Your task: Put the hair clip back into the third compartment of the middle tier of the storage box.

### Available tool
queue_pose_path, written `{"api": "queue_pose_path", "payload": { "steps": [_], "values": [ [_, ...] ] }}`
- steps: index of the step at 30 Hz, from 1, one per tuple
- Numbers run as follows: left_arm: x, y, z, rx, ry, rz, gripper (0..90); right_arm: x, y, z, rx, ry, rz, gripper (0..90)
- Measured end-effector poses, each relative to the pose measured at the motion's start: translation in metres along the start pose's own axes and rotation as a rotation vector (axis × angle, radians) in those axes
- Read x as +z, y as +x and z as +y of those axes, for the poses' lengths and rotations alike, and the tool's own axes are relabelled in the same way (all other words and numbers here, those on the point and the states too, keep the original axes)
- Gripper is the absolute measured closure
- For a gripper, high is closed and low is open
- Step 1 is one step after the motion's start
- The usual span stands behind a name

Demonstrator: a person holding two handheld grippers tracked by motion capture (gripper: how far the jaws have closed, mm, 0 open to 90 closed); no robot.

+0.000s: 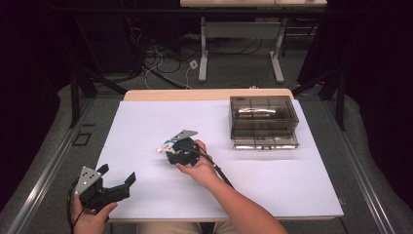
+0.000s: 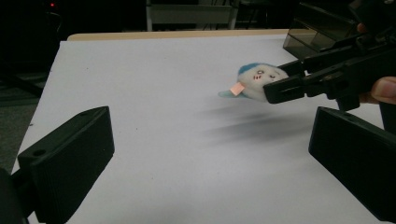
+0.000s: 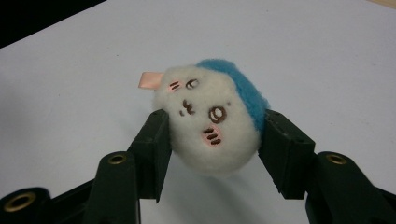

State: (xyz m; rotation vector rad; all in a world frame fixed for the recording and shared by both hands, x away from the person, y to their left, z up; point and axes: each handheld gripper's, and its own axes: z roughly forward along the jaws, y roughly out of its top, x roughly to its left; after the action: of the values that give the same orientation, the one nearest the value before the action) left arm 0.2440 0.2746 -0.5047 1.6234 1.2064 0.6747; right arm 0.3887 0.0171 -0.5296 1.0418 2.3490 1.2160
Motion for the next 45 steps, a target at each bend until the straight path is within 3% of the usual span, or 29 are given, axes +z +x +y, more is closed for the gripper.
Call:
{"api": "queue_pose_path", "payload": {
  "steps": [7,9,26,45],
  "values": [
    [0.0,0.0,0.0,0.001,0.001,0.005,0.1,-0.014,-0.009,-0.002,-0.001,0.016,-0.005,46.7],
    [0.0,-0.001,0.0,-0.003,0.003,0.003,0.2,-0.018,-0.01,-0.003,-0.003,-0.006,-0.002,46.7],
    [0.002,-0.002,0.0,-0.006,0.003,0.006,0.1,-0.053,-0.018,-0.001,-0.006,-0.041,0.028,46.7],
    [0.004,-0.004,0.0,0.002,0.01,0.005,0.1,-0.096,-0.044,-0.003,0.001,-0.05,0.017,46.5]
  ]
}}
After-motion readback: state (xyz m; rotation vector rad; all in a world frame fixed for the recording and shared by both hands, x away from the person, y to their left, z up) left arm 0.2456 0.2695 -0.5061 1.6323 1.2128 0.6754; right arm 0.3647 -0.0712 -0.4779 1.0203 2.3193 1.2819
